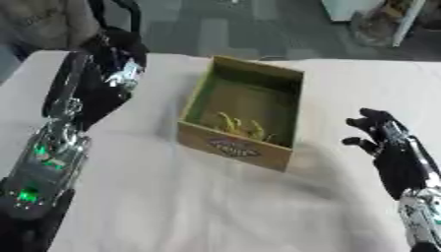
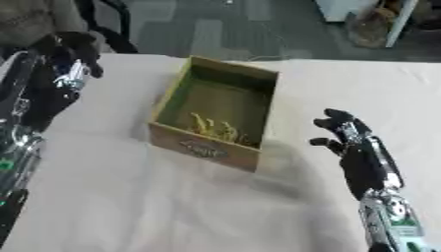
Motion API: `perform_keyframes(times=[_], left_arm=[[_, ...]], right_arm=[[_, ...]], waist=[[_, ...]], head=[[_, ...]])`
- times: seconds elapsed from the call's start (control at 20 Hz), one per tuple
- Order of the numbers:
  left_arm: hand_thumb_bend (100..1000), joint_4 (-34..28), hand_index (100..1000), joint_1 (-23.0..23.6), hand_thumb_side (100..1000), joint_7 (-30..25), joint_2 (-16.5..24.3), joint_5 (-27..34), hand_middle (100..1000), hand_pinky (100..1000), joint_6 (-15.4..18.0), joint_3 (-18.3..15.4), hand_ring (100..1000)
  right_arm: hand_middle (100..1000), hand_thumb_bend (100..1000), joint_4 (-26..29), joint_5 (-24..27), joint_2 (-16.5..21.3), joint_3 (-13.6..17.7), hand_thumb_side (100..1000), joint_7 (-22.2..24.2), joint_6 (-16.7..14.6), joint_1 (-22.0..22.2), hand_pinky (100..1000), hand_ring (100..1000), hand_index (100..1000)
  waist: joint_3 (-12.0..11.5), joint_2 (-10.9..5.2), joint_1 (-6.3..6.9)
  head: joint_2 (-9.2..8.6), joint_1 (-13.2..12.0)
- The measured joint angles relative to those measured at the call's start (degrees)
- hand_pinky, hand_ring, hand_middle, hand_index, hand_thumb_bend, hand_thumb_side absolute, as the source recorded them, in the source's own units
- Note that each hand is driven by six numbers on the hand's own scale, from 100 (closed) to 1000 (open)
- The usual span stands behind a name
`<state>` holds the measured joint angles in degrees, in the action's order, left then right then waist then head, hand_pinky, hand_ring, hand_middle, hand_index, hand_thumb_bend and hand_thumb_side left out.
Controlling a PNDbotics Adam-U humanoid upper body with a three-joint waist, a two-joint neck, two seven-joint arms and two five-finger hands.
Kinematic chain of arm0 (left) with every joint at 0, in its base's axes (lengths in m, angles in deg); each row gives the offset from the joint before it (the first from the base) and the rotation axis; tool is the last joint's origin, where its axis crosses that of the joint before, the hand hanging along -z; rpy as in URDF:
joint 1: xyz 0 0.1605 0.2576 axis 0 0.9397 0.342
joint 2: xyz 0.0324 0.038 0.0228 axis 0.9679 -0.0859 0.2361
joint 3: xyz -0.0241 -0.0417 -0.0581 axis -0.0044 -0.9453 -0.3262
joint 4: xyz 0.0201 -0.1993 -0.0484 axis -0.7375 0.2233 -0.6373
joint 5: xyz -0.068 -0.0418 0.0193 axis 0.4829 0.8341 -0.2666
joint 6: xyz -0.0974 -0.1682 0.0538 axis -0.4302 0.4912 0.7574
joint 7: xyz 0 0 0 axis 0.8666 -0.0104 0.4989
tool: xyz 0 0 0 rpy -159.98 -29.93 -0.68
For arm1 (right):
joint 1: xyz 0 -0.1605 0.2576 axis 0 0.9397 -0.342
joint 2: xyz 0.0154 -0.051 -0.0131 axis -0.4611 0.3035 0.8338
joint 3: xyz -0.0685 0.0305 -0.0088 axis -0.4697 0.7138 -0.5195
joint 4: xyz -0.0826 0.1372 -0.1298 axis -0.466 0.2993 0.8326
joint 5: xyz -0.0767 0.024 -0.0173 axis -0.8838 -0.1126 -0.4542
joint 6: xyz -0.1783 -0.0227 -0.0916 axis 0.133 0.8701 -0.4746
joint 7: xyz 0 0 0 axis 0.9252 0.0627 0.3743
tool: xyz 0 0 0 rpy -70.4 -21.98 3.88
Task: Pick up objects on the table and place them in the box.
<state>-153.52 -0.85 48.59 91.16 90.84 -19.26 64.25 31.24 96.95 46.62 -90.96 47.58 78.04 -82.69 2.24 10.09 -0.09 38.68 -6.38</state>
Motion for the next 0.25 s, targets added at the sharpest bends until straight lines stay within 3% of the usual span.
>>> perform_keyframes(times=[0.25], left_arm=[[236,0.03,702,4.03,527,2.29,-2.61,1.3,500,536,0.51,-1.84,485]], right_arm=[[584,100,0.66,0.08,0.26,0.28,558,-0.21,-0.18,0.43,599,822,757]], waist=[[-0.88,-0.58,0.11]], head=[[0.47,0.48]])
